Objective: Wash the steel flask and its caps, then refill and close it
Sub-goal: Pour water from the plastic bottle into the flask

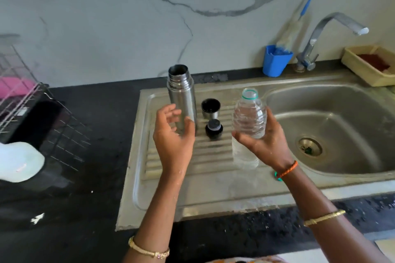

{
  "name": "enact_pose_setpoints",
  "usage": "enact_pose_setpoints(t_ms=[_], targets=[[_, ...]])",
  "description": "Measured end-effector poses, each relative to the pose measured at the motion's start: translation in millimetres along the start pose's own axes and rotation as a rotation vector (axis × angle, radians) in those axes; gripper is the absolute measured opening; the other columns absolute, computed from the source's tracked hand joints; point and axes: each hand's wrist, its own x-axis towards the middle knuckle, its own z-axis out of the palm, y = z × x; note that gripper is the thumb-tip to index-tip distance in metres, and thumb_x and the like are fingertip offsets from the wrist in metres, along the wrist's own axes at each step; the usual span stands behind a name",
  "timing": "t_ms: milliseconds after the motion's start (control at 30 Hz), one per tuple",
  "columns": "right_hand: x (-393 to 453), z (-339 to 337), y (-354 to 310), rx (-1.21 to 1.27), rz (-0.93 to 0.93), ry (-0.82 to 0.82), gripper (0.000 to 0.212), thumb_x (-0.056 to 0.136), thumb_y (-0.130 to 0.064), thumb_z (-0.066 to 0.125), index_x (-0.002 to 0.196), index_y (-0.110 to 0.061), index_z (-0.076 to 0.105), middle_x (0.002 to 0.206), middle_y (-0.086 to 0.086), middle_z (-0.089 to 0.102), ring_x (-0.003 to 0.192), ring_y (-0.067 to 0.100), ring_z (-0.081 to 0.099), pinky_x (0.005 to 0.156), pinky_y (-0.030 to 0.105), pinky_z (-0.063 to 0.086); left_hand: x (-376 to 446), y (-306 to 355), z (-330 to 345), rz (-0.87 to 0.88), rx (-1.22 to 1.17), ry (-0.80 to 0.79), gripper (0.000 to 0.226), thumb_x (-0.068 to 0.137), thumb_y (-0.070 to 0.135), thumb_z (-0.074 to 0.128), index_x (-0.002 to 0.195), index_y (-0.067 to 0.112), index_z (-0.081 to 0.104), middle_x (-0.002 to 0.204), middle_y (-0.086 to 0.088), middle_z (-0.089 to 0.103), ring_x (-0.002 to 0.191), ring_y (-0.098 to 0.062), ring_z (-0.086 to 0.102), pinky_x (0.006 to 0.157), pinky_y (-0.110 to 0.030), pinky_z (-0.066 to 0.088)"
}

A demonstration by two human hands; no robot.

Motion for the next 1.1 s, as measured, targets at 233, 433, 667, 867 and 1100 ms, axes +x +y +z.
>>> enact_pose_setpoints(t_ms=[233, 433, 667, 867, 1100], targets=[[66.0, 9.2, -46.3, -0.101, -0.116, -0.106, 0.052, 0.064, -0.026, 0.084, 0.105, -0.033, 0.052, 0.091, -0.016, 0.067, 0.084, 0.000, 0.065, 0.077, 0.022, 0.051, 52.4, -17.9, 21.7, -0.014, 0.101, -0.041, 0.098, 0.067, 0.039, 0.083, 0.144, 0.007, 0.032, 0.133, -0.002, 0.040, 0.126, -0.027, 0.044, 0.104, -0.037, 0.040], [97.5, 30.7, -62.7, -0.226, -0.184, -0.127, 0.054, 0.066, -0.019, 0.080, 0.109, -0.028, 0.050, 0.088, -0.017, 0.062, 0.082, 0.011, 0.060, 0.071, 0.018, 0.044, 79.0, -15.0, 25.9, -0.112, 0.062, -0.222, 0.073, 0.062, 0.045, 0.084, 0.122, 0.032, 0.044, 0.122, 0.004, 0.061, 0.110, -0.012, 0.059, 0.096, -0.036, 0.049], [119.0, 39.9, -67.4, -0.467, -0.231, -0.102, 0.067, 0.059, -0.026, 0.081, 0.119, -0.024, 0.052, 0.102, 0.007, 0.059, 0.094, 0.027, 0.057, 0.078, 0.030, 0.045, 90.1, -27.3, 27.6, -0.123, -0.036, -0.217, 0.053, 0.066, 0.035, 0.085, 0.110, 0.031, 0.055, 0.104, 0.007, 0.069, 0.093, -0.009, 0.066, 0.084, -0.037, 0.055], [122.0, 43.6, -73.7, -0.690, -0.204, -0.092, 0.074, 0.063, -0.030, 0.078, 0.130, -0.029, 0.048, 0.115, 0.009, 0.052, 0.101, 0.034, 0.056, 0.084, 0.043, 0.049, 94.3, -31.8, 24.2, -0.087, -0.064, -0.224, 0.052, 0.066, 0.029, 0.088, 0.108, 0.029, 0.058, 0.100, 0.009, 0.069, 0.087, -0.003, 0.065, 0.076, -0.025, 0.054], [117.9, 39.4, -74.7, -0.794, -0.198, -0.079, 0.075, 0.066, -0.028, 0.077, 0.135, -0.029, 0.045, 0.120, 0.010, 0.049, 0.107, 0.034, 0.051, 0.087, 0.045, 0.047, 93.5, -31.7, 26.7, -0.095, -0.060, -0.212, 0.051, 0.064, 0.033, 0.086, 0.106, 0.030, 0.058, 0.101, 0.008, 0.069, 0.089, -0.007, 0.065, 0.080, -0.035, 0.055]])
